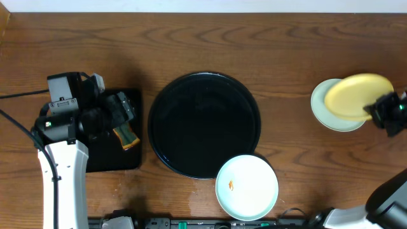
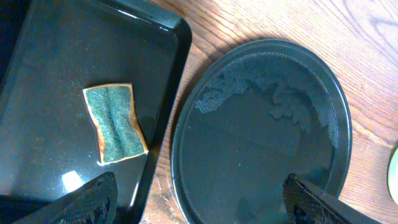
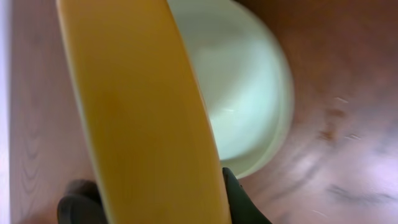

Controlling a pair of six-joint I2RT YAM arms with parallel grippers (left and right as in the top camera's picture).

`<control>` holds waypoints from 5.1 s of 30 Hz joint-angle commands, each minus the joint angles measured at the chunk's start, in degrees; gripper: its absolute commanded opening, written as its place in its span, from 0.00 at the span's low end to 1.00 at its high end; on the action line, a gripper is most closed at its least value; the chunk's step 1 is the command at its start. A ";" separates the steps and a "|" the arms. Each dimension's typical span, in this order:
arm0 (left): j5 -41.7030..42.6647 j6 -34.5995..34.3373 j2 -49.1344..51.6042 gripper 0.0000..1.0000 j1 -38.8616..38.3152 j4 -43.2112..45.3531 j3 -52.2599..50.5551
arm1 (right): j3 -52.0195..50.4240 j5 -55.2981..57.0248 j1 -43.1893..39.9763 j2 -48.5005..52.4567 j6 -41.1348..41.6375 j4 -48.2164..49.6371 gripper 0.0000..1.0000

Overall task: Clean dirty plates on tray and stack at the side
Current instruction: 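Carry the yellow plate right and set it on the green plate, then move the right gripper to the blue plate and slide it onto the round tray, then grip the blue plate rim with the right gripper and hold it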

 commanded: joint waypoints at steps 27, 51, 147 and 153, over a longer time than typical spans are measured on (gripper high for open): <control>-0.57 0.11 -0.15 0.86 0.26 0.00 1.05 | -4.52 -0.44 37.42 -21.81 -24.44 -11.26 0.56; -0.55 0.11 -0.15 0.86 0.26 0.00 1.05 | -26.64 15.89 67.71 -13.66 -30.80 8.59 0.48; -0.76 0.09 -0.15 0.86 0.26 1.07 1.05 | -14.97 9.44 57.75 5.97 -14.51 36.20 0.43; -0.13 -0.15 -0.15 0.86 0.26 -0.42 1.05 | -14.99 8.57 57.75 6.16 1.42 35.17 0.38</control>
